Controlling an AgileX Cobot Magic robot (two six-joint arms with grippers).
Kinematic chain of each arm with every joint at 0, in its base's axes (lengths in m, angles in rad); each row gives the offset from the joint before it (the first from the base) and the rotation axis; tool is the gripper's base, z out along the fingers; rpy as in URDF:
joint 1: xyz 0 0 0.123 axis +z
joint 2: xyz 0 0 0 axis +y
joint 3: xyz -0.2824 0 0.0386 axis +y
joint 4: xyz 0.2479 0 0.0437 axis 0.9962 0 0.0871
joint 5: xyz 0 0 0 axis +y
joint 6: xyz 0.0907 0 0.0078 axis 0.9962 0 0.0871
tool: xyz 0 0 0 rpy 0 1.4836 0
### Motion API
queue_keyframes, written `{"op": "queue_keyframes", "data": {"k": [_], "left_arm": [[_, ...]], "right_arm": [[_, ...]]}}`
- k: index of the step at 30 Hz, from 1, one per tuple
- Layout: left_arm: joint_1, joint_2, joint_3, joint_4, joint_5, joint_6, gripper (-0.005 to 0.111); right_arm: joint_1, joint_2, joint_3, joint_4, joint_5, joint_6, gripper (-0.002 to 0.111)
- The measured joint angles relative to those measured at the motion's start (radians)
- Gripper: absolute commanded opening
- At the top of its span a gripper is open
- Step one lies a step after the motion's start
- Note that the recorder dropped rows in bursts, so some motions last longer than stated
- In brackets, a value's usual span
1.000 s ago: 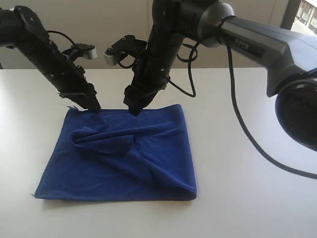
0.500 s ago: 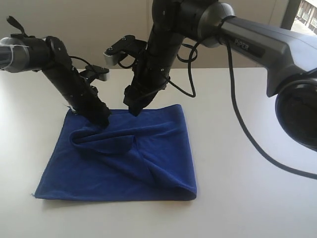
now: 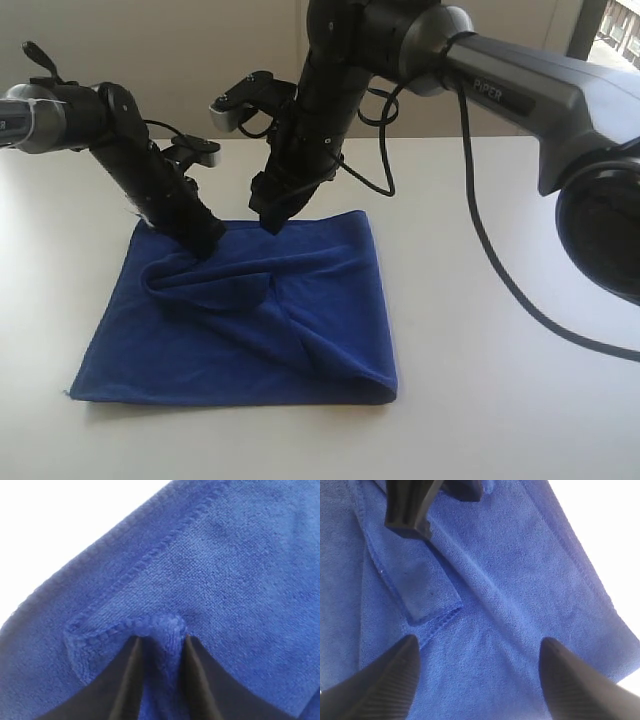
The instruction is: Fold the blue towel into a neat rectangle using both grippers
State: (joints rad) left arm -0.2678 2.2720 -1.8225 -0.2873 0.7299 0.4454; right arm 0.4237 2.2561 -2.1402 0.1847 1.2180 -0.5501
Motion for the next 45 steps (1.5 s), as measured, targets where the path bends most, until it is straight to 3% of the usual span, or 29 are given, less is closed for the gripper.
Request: {"op": "queue_keyframes", "data": {"k": [20, 24, 27, 32, 45], "left_arm": [[0.000, -0.021, 0.000, 0.071, 0.002, -0.028, 0.028], [0.000, -0.032, 0.000, 0.076, 0.002, -0.043, 0.028], [0.000, -0.049, 0.000, 0.093, -0.002, -0.045, 0.022], [0.000, -0.060, 0.000, 0.127, -0.010, -0.078, 0.000], [0.000, -0.060, 0.000, 0.199, -0.003, -0.108, 0.000]], "right_arm": [[0.024, 0.056, 0.000, 0.076, 0.002, -0.042, 0.063], [0.028, 0.089, 0.000, 0.125, 0.002, 0.030, 0.063], [0.028, 0.100, 0.000, 0.128, 0.002, 0.119, 0.063], [0.028, 0.110, 0.000, 0.129, 0.002, 0.192, 0.063], [0.028, 0.135, 0.000, 0.083, 0.002, 0.387, 0.063]]}}
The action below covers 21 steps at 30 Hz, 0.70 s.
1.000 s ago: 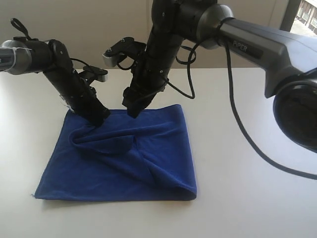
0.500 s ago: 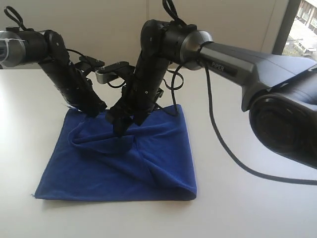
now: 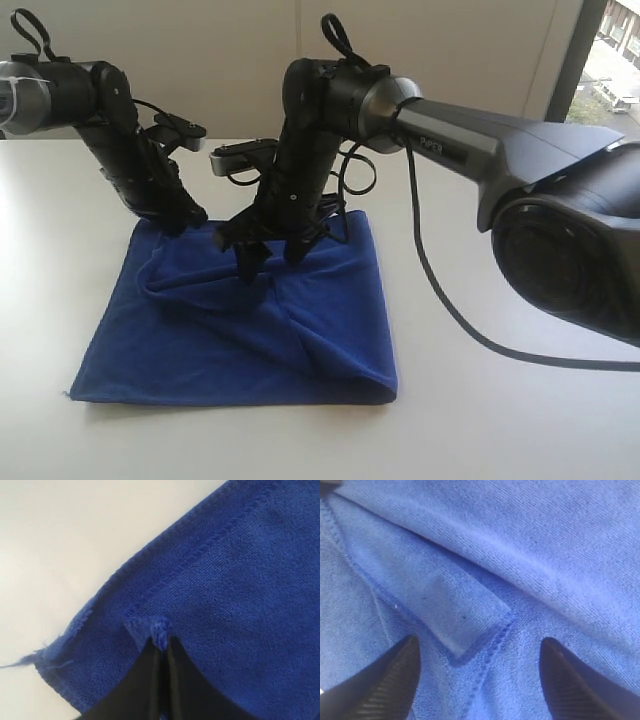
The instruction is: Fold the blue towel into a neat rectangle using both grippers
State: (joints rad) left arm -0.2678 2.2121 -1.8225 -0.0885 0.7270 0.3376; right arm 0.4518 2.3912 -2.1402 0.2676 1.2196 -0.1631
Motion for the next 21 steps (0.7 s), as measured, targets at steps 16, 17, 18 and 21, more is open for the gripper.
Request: {"op": "queue_keyframes", "data": {"k": [16, 17, 18, 21], "left_arm": [[0.000, -0.036, 0.000, 0.034, 0.014, -0.004, 0.000], [0.000, -0.036, 0.000, 0.034, 0.014, -0.004, 0.000], [0.000, -0.036, 0.000, 0.034, 0.014, -0.004, 0.000], [0.000, -0.036, 0.000, 0.034, 0.014, -0.004, 0.000]], "right_arm": [[0.000, 0.030, 0.000, 0.099, 0.000, -0.003, 0.039], [0.000, 0.030, 0.000, 0.099, 0.000, -0.003, 0.039], [0.000, 0.032, 0.000, 0.099, 0.000, -0.003, 0.039], [0.000, 0.043, 0.000, 0.110, 0.000, -0.003, 0.039]]}}
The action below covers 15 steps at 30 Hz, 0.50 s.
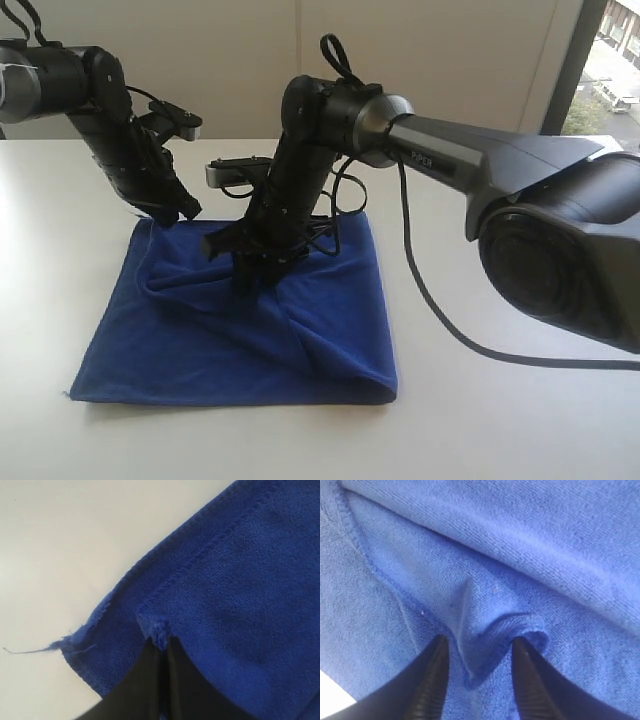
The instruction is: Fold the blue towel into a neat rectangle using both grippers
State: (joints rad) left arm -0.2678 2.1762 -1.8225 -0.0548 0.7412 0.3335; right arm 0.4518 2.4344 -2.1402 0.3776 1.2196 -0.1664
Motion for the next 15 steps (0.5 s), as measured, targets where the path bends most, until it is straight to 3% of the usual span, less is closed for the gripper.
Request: {"op": "queue_keyframes", "data": {"k": [4, 8, 15], "left_arm": [[0.000, 0.000, 0.000, 0.000, 0.002, 0.000, 0.000], [0.000, 0.000, 0.000, 0.000, 0.004, 0.000, 0.000], [0.000, 0.000, 0.000, 0.000, 0.009, 0.000, 0.000]], "right_arm": [[0.000, 0.007, 0.000, 0.027, 0.000, 0.000, 0.030], [0.000, 0.009, 0.000, 0.032, 0.000, -0.017, 0.000], [0.000, 0.009, 0.000, 0.030, 0.000, -0.027, 0.000]]}}
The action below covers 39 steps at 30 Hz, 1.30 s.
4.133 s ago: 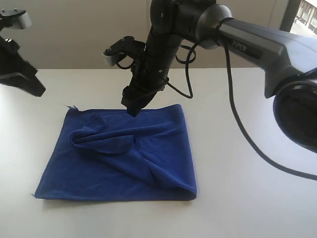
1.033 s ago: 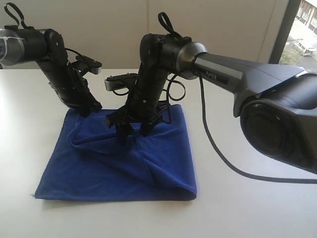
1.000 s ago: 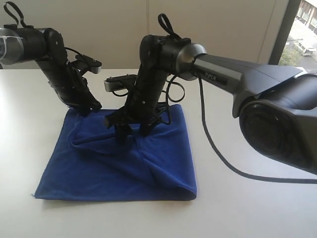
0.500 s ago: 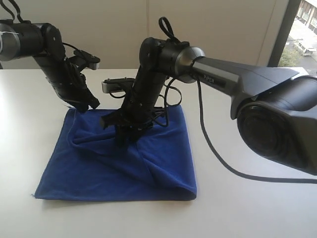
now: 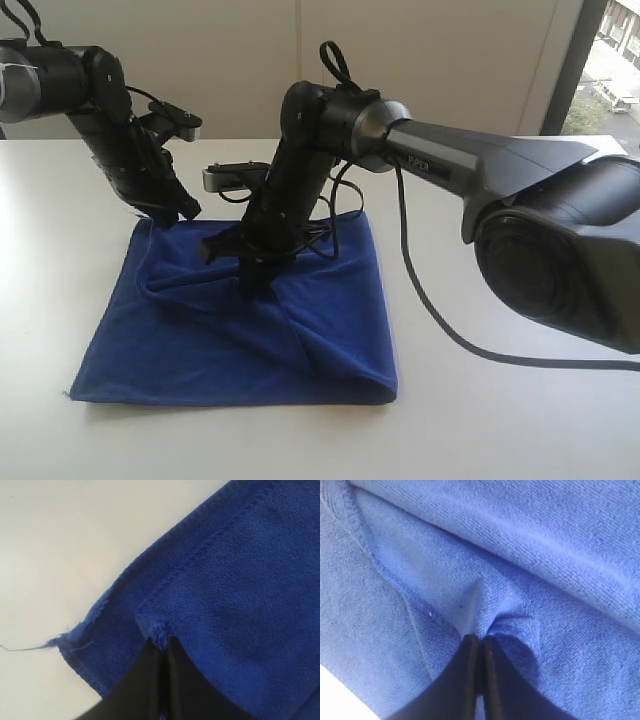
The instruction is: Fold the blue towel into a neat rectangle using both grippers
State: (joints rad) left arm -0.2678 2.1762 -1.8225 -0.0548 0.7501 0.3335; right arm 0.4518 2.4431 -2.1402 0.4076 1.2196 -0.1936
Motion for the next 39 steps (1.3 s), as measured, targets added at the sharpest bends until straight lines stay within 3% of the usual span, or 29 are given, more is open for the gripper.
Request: {"op": "queue_keyframes", "data": {"k": [10, 16, 20, 29, 31, 39], "left_arm": [[0.002, -0.067, 0.000, 0.055, 0.001, 0.000, 0.000], [0.008, -0.095, 0.000, 0.072, 0.009, 0.003, 0.000], [0.039, -0.106, 0.000, 0.077, 0.037, 0.008, 0.000], [0.082, -0.107, 0.000, 0.081, 0.054, 0.033, 0.000], [0.082, -0.094, 0.000, 0.081, 0.050, 0.035, 0.000], [0.082, -0.033, 0.000, 0.081, 0.015, 0.045, 0.000]], "right_arm": [[0.021, -0.175, 0.000, 0.002, 0.000, -0.010, 0.000], [0.203, -0.197, 0.000, 0.012, 0.000, -0.015, 0.000], [0.272, -0.188, 0.000, 0.016, 0.000, -0.017, 0.000], [0.297, -0.116, 0.000, 0.010, -0.002, -0.022, 0.001], [0.298, -0.097, 0.000, 0.009, -0.002, -0.029, 0.006], [0.306, -0.062, 0.000, 0.096, -0.002, -0.101, 0.046]]}}
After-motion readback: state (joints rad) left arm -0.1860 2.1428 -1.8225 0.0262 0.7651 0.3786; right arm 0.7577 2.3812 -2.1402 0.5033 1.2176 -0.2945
